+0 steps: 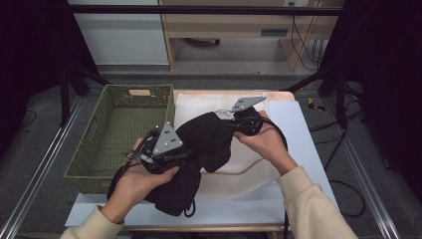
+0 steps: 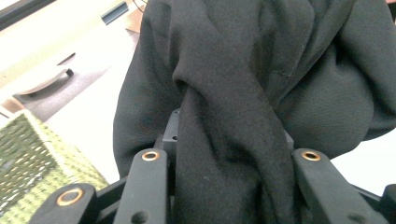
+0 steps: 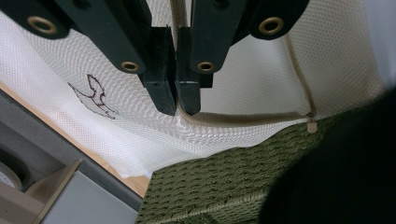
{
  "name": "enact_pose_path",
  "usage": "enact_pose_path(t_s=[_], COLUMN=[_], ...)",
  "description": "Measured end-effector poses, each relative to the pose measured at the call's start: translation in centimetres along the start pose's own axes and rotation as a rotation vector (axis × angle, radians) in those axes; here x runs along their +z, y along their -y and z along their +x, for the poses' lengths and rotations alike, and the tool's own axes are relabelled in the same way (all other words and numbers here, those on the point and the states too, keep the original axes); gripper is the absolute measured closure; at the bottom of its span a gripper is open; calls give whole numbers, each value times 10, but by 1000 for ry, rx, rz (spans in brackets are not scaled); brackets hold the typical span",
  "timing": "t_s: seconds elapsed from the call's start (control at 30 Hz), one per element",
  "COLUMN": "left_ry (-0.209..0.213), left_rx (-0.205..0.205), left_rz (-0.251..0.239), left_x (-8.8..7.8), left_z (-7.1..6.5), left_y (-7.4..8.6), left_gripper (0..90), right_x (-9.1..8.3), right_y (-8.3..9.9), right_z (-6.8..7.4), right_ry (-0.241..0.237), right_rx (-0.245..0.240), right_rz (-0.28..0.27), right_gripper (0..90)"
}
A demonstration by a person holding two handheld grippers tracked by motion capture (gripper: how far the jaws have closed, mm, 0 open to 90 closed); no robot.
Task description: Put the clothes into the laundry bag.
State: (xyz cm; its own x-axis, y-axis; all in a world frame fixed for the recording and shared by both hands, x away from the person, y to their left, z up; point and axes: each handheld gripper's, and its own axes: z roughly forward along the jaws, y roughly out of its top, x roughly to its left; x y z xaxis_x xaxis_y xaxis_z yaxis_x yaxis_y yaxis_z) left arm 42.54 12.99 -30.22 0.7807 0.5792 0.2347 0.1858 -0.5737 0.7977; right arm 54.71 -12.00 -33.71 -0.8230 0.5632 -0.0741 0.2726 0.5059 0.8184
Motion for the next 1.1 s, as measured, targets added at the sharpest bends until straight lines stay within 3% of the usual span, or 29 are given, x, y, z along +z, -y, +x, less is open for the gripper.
enact_pose_path(t_s=[0.33, 0.43, 0.47, 0.8, 1.1], left_ry=[17, 22, 44, 35, 44], left_rx=[40, 41, 33, 57, 37], left_rz=[55, 58, 60, 60, 82], left_x=[24, 29, 32, 42, 60], left_z=[-15, -17, -21, -27, -32], left_y=[5, 5, 6, 9, 14], left_gripper=[620, 620, 620, 619, 618], right_x=[-2, -3, -3, -3, -2], right_y=[-2, -3, -3, -2, -2], right_z=[-2, -2, -1, -1, 1], right_ry=[-5, -4, -6, -5, -4], right_rx=[-3, -2, -5, -15, -20], right_rz=[-5, -9, -7, -8, -7], right_gripper=[875, 875, 875, 875, 875])
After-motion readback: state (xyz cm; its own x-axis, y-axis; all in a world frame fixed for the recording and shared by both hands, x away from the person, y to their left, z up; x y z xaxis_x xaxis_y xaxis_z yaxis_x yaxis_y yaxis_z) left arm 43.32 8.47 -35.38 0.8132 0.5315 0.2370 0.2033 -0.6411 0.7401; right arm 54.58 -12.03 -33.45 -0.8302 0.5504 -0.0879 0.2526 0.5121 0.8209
